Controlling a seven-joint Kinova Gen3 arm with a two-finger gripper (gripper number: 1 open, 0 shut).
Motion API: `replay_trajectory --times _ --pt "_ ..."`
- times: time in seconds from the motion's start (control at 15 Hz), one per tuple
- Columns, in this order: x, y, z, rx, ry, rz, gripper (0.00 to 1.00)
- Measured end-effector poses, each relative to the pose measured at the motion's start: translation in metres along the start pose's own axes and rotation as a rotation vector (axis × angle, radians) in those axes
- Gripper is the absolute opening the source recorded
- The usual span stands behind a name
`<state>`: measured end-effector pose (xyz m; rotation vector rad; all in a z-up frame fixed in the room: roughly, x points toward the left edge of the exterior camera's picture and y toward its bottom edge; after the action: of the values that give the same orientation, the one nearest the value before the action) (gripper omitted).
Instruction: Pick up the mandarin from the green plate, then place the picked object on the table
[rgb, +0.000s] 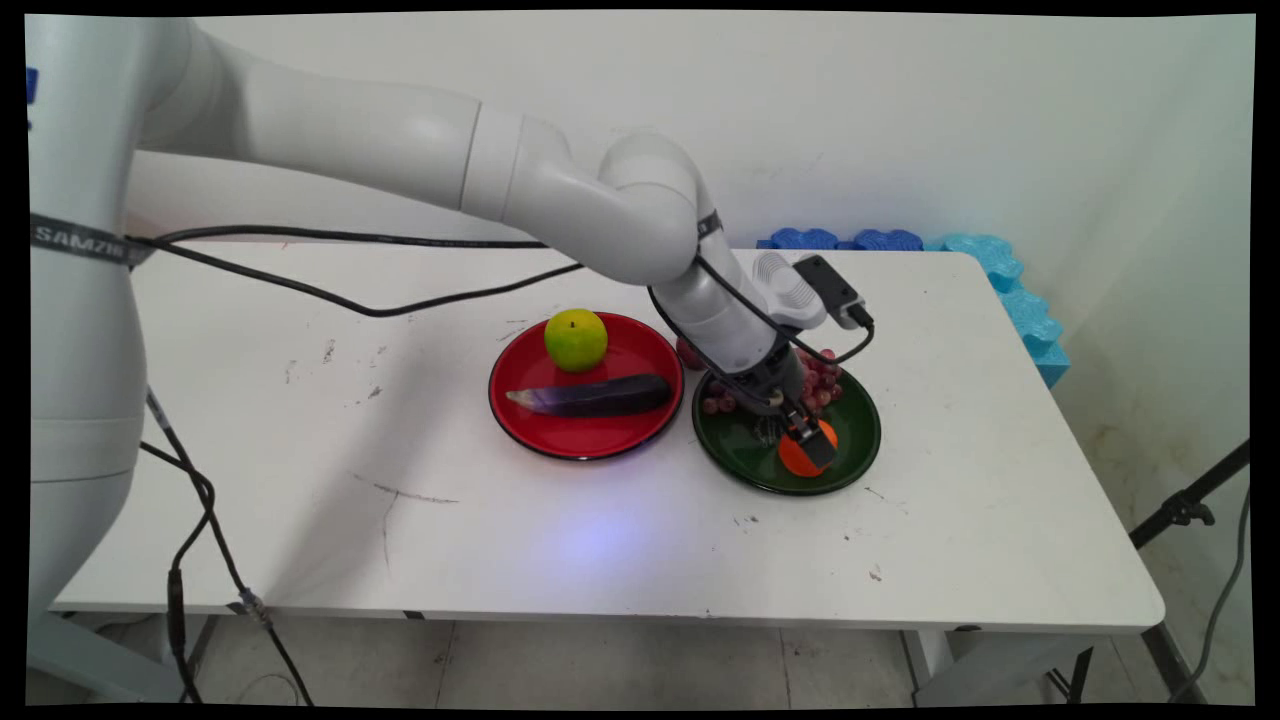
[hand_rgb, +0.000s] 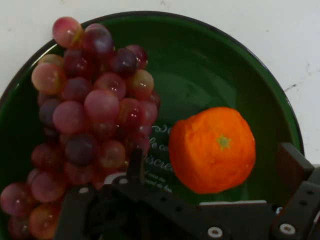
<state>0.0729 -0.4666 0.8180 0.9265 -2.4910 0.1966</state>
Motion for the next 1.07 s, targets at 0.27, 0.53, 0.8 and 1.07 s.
replay_trajectory --times 0.27,0.53,0.8,1.07 --pt "-0.002 0.000 0.008 0.017 -0.003 -0.004 0.00" --pt "0.001 -0.004 0.005 0.032 -0.003 -0.005 0.00" --pt "0.014 -0.008 -0.025 0.033 0.018 -0.014 0.00" --pt "0.026 -0.011 -0.078 0.012 0.049 -0.013 0.00"
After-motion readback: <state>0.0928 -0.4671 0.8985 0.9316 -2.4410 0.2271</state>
